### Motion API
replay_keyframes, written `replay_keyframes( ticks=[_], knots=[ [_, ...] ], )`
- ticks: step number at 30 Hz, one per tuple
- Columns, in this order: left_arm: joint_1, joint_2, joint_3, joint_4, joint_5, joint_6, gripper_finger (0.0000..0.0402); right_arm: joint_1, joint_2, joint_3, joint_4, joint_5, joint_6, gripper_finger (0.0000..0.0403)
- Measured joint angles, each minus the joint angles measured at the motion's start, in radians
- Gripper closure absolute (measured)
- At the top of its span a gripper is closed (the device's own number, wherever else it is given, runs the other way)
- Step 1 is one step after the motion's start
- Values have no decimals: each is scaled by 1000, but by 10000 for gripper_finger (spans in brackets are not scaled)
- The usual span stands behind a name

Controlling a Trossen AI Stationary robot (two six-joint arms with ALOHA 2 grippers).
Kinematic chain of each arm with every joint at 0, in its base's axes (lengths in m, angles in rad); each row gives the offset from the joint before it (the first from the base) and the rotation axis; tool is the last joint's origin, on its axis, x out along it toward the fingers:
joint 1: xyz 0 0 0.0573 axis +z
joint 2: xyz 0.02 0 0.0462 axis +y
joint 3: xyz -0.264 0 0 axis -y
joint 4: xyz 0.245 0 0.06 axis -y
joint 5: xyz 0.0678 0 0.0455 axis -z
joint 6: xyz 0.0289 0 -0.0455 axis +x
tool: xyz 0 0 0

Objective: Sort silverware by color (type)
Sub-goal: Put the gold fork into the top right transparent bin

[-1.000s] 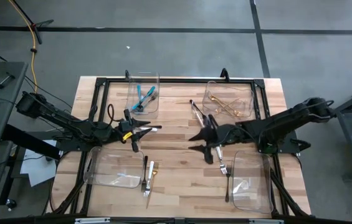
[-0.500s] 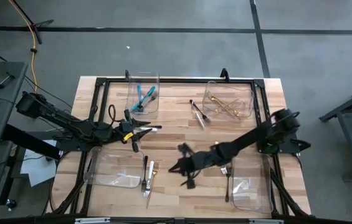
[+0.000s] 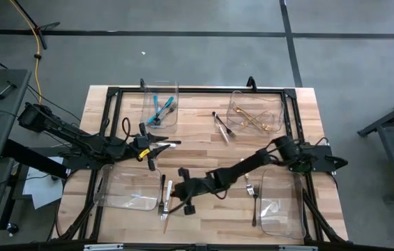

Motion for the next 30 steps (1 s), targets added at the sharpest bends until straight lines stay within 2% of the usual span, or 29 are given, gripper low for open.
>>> replay_keyframes(
  ticks=[18,24,30],
  knots=[
    [0,0,0,2,0,-1,275,-48,38,-5,-88,54,73,402],
    [0,0,0,1,0,-1,275,-52,36,-5,-155,178,63,403],
    [0,0,0,-6,0,-2,275,-58,14,-4,-246,208,9,403]
  ],
)
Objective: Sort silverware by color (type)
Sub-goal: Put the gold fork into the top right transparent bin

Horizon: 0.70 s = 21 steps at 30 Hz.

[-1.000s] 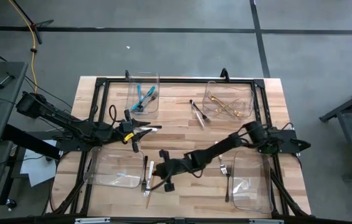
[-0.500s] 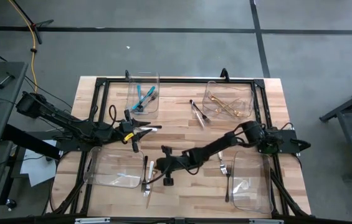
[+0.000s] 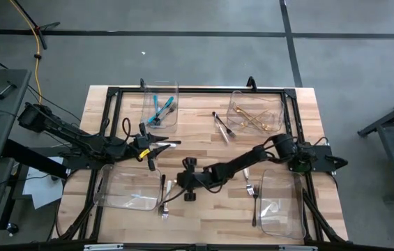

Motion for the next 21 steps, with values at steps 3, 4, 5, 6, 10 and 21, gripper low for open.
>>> replay_keyframes(
  ticks=[3,4,5,6,10,21],
  knots=[
    [0,0,0,0,0,0,275,-8,-15,0,-76,18,-1,403],
    [0,0,0,0,0,0,275,-11,-18,1,-99,29,-4,403],
    [0,0,0,0,0,0,275,-14,-20,2,-119,39,-8,403],
    [0,0,0,0,0,0,275,-16,-20,2,-137,53,-12,403],
    [0,0,0,-1,0,-5,275,-31,-22,4,-226,78,-38,403],
    [0,0,0,-22,0,-23,275,-84,-80,-2,-530,180,-101,403]
  ],
)
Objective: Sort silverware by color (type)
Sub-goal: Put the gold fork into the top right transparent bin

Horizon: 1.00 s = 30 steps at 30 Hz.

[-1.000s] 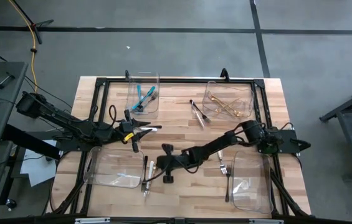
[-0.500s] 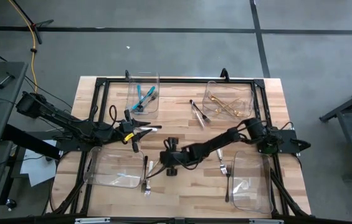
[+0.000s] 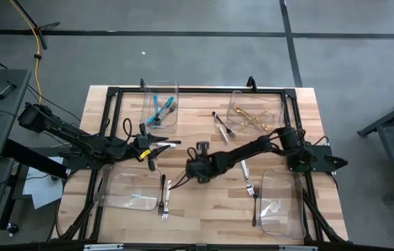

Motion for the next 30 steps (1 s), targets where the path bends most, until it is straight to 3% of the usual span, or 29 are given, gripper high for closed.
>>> replay_keyframes(
  ticks=[9,16,23,30],
  knots=[
    [0,0,0,0,0,0,275,-46,-30,-2,-89,-40,88,403],
    [0,0,0,0,0,-1,275,-35,-39,-1,-122,-60,286,403],
    [0,0,0,1,0,-1,275,-24,-61,-2,-138,-178,587,403],
    [-1,0,0,-98,9,-22,275,-21,-62,-1,-126,-200,635,403]
  ],
)
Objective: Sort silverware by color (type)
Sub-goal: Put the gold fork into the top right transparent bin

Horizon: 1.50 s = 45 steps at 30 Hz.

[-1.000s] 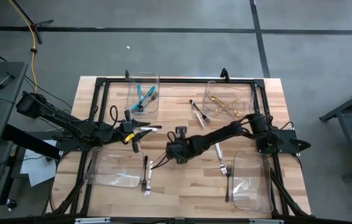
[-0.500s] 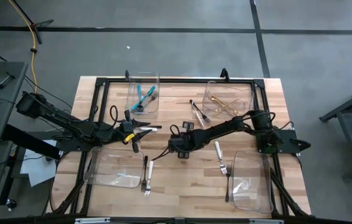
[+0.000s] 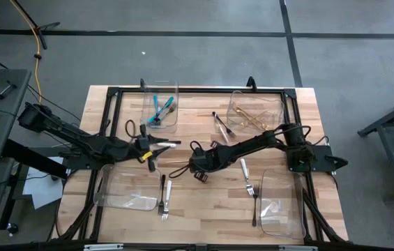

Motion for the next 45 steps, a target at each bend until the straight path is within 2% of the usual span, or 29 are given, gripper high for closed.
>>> replay_keyframes(
  ticks=[5,10,13,16,20,24,30,41,45],
  knots=[
    [21,18,-1,-166,77,-103,275,0,0,0,3,0,-2,403],
    [46,49,2,-153,201,-165,261,0,0,0,5,0,-4,403],
    [49,87,18,-186,232,-213,240,0,0,0,6,0,-11,403],
    [58,149,41,-190,258,-248,219,0,0,0,5,0,-11,403],
    [84,256,80,-187,349,-282,199,0,0,1,5,0,-11,403],
    [112,357,135,-263,359,-267,190,0,0,1,5,0,-11,403],
    [133,443,207,-343,365,-274,190,0,0,1,5,0,-27,403],
    [138,448,219,-363,364,-243,190,0,0,1,7,1,-29,403],
    [138,447,219,-372,402,-235,190,1,1,1,15,1,-29,403]
  ],
)
